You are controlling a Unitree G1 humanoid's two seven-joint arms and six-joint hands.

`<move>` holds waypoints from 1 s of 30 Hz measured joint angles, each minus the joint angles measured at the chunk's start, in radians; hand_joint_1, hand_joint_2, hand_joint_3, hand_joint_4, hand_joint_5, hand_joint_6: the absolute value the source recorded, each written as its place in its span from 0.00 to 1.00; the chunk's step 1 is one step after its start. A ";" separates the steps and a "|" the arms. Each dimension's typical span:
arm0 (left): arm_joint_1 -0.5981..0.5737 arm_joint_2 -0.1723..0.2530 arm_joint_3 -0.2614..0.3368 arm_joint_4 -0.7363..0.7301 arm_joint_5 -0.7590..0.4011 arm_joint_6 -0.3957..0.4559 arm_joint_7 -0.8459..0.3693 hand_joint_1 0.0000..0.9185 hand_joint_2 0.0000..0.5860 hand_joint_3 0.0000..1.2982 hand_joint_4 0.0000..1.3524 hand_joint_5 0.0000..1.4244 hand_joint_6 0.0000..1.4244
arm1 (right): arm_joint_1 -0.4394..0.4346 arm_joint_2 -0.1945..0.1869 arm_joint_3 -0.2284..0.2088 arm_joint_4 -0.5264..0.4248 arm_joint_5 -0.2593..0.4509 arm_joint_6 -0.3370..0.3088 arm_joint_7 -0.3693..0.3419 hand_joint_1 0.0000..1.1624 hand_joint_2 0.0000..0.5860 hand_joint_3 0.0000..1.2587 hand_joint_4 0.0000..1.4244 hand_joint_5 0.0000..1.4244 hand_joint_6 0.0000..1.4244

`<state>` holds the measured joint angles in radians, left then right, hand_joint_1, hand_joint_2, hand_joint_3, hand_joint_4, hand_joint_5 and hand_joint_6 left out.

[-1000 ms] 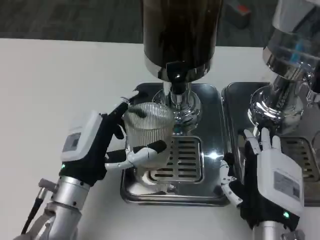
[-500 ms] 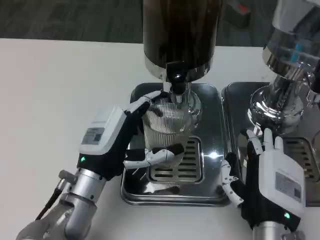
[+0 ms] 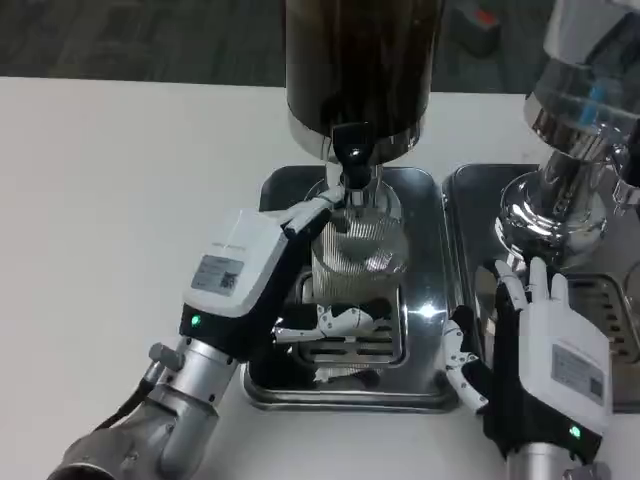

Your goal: Grasp the cup under the faucet to collect the drink, then remove the cup.

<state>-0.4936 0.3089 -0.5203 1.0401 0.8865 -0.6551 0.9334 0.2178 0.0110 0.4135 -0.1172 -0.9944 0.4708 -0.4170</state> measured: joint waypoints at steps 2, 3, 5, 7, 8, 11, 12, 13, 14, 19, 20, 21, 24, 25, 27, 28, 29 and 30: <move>-0.004 0.000 -0.007 0.005 0.000 0.004 0.007 0.44 0.25 0.19 0.32 0.51 0.59 | 0.000 0.000 0.000 -0.001 0.000 0.000 0.000 0.30 0.88 0.14 0.00 0.00 0.11; -0.006 0.000 -0.009 0.009 0.000 0.006 0.008 0.39 0.23 0.17 0.30 0.49 0.56 | 0.000 0.000 0.000 -0.001 0.000 0.000 0.000 0.30 0.88 0.14 0.00 0.00 0.11; -0.007 0.000 -0.010 0.013 -0.002 0.018 0.007 0.29 0.19 0.11 0.23 0.42 0.46 | 0.000 0.000 0.000 -0.001 0.000 0.001 0.000 0.30 0.88 0.14 0.00 0.00 0.11; -0.008 0.000 -0.010 0.018 -0.010 0.029 0.001 0.18 0.14 0.08 0.20 0.40 0.40 | 0.000 0.000 0.000 -0.001 0.000 0.001 0.000 0.30 0.88 0.14 0.00 0.00 0.11; -0.010 0.001 -0.010 0.022 -0.013 0.030 -0.002 0.13 0.13 0.07 0.18 0.39 0.40 | -0.001 0.000 0.000 -0.001 0.000 0.001 0.000 0.30 0.88 0.14 0.00 0.00 0.11; -0.012 0.001 -0.009 0.022 -0.021 0.027 -0.006 0.00 0.12 0.05 0.17 0.36 0.34 | -0.005 0.002 0.001 -0.001 0.000 0.001 0.000 0.30 0.88 0.14 0.00 0.00 0.11; -0.012 0.003 -0.009 0.022 -0.029 0.020 -0.012 0.00 0.12 0.04 0.16 0.36 0.34 | -0.007 0.003 0.000 -0.001 0.001 0.001 0.001 0.30 0.88 0.14 0.00 0.00 0.11; -0.012 0.006 -0.008 0.022 -0.038 0.006 -0.018 0.00 0.12 0.04 0.16 0.36 0.34 | -0.009 0.003 0.000 -0.001 0.001 0.001 0.001 0.30 0.88 0.14 0.00 0.00 0.11; -0.012 0.008 -0.007 0.022 -0.054 -0.009 -0.026 0.00 0.11 0.04 0.16 0.35 0.33 | -0.012 0.003 0.001 -0.001 -0.001 0.002 0.002 0.30 0.88 0.14 0.00 0.00 0.11; -0.011 0.016 0.006 0.024 -0.095 -0.049 -0.049 0.00 0.12 0.05 0.17 0.35 0.31 | -0.019 0.003 0.006 -0.001 -0.003 0.011 0.004 0.30 0.88 0.14 0.00 0.00 0.11; -0.009 0.022 0.010 0.024 -0.099 -0.061 -0.050 0.00 0.13 0.05 0.17 0.35 0.31 | -0.020 0.003 0.006 -0.001 -0.003 0.012 0.004 0.30 0.88 0.14 0.00 0.00 0.11; -0.005 0.028 0.016 0.024 -0.104 -0.074 -0.054 0.00 0.13 0.06 0.18 0.35 0.31 | -0.020 0.003 0.005 -0.001 -0.003 0.013 0.005 0.30 0.88 0.14 0.00 0.00 0.11; 0.007 0.040 0.041 0.024 -0.139 -0.103 -0.068 0.00 0.12 0.07 0.19 0.35 0.29 | -0.021 0.003 0.005 -0.001 -0.003 0.015 0.007 0.30 0.88 0.14 0.00 0.00 0.05; 0.013 0.048 0.050 0.024 -0.149 -0.114 -0.077 0.00 0.13 0.08 0.19 0.35 0.29 | -0.021 0.003 0.004 -0.002 -0.003 0.016 0.007 0.30 0.88 0.14 0.00 0.00 0.04; 0.026 0.062 0.069 0.024 -0.173 -0.134 -0.089 0.00 0.14 0.09 0.19 0.35 0.27 | -0.021 0.002 0.002 -0.005 -0.003 0.016 0.007 0.30 0.88 0.14 0.00 0.00 0.04; 0.038 0.078 0.081 0.024 -0.186 -0.155 -0.095 0.00 0.15 0.09 0.19 0.33 0.23 | -0.022 0.001 -0.001 -0.008 -0.003 0.016 0.007 0.30 0.88 0.13 0.00 0.00 0.02; 0.050 0.088 0.089 0.022 -0.197 -0.167 -0.098 0.00 0.15 0.08 0.15 0.30 0.18 | -0.022 -0.001 -0.002 -0.008 -0.003 0.017 0.007 0.30 0.88 0.13 0.00 0.00 0.00; 0.061 0.092 0.098 0.021 -0.211 -0.179 -0.103 0.00 0.15 0.07 0.12 0.27 0.15 | -0.022 -0.002 -0.002 -0.008 -0.003 0.019 0.007 0.30 0.88 0.13 0.00 0.00 0.00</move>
<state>-0.4326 0.4012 -0.4220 1.0616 0.6755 -0.8341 0.8304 0.1955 0.0094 0.4113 -0.1250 -0.9976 0.4893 -0.4098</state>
